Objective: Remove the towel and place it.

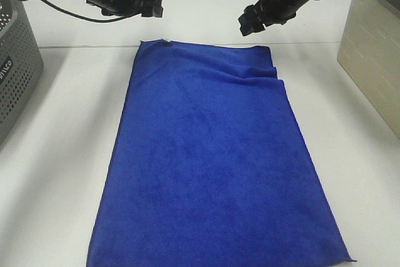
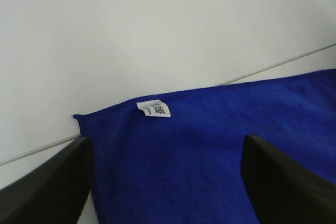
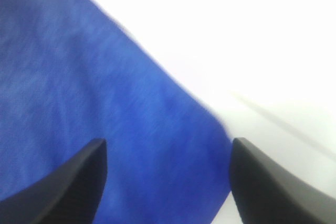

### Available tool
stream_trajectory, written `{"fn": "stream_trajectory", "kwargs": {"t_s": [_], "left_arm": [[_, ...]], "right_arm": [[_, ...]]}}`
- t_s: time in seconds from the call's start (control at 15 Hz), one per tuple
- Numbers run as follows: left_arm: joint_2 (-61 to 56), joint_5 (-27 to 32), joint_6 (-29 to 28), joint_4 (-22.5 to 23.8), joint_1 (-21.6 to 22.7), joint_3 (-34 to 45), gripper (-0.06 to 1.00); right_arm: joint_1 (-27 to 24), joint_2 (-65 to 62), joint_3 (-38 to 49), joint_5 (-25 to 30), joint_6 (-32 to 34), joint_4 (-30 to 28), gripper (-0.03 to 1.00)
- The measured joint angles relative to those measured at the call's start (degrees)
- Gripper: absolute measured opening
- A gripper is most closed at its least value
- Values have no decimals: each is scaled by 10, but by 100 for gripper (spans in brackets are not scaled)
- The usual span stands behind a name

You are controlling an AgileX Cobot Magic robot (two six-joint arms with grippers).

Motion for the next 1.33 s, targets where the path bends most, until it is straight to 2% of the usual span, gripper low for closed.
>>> {"fn": "stream_trajectory", "kwargs": {"t_s": [0.07,0.27,0.47,0.6,0.67,0.87,1.0,1.33], "left_arm": [[0,12,0,5,0,0,72],[0,41,-2,11,0,0,72],[-1,68,-15,32,0,0,72],[-1,79,-25,56,0,0,72],[-1,80,-26,60,0,0,72],[-1,80,-28,64,0,0,72],[-1,80,-28,64,0,0,72],[-1,80,-28,65,0,0,72]], "right_arm": [[0,-2,0,-21,-4,0,63],[0,-2,0,19,-5,2,62],[0,15,0,8,-10,3,62],[0,45,0,-35,-31,-3,61],[0,62,0,-81,-48,-17,61],[0,81,0,-137,-56,-35,60],[0,99,0,-155,-57,-43,60],[0,136,-1,-278,-68,-96,60]]}}
